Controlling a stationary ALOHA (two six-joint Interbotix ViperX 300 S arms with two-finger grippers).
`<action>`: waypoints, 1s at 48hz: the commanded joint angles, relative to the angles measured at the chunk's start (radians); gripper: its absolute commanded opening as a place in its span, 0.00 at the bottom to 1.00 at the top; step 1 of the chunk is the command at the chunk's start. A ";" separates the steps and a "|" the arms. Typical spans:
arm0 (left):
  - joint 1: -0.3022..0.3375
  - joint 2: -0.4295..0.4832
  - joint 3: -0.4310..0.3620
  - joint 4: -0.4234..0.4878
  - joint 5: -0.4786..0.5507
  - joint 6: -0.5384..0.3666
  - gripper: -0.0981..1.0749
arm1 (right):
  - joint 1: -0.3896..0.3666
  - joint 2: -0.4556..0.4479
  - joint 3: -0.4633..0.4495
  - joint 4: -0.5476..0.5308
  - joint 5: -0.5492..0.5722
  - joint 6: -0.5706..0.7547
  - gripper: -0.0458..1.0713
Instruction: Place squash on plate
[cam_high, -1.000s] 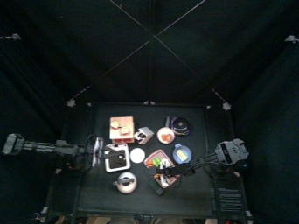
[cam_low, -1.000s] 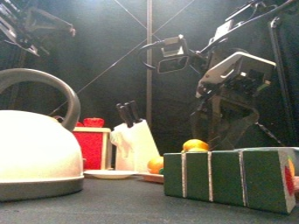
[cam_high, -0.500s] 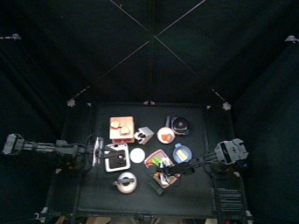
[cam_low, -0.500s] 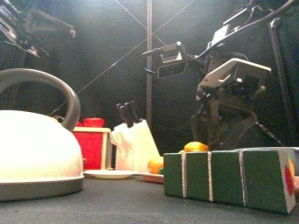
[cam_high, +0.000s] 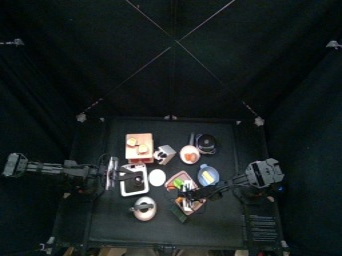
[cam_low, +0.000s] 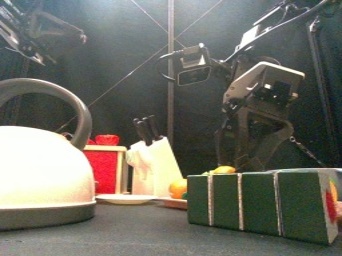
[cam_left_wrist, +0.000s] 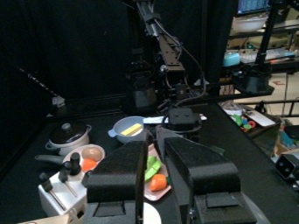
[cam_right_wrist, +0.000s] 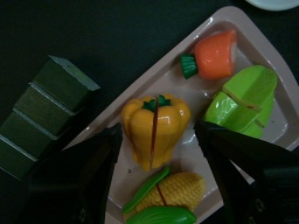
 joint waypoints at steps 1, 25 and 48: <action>0.002 0.002 -0.015 -0.002 -0.009 0.002 0.59 | 0.002 -0.044 -0.034 0.003 0.000 0.002 0.90; 0.003 0.002 -0.015 0.002 -0.009 0.002 0.59 | 0.018 -0.098 -0.048 0.011 0.061 0.012 0.90; 0.003 0.002 -0.017 0.003 -0.009 0.003 0.59 | -0.037 -0.141 -0.054 -0.011 0.028 0.204 0.90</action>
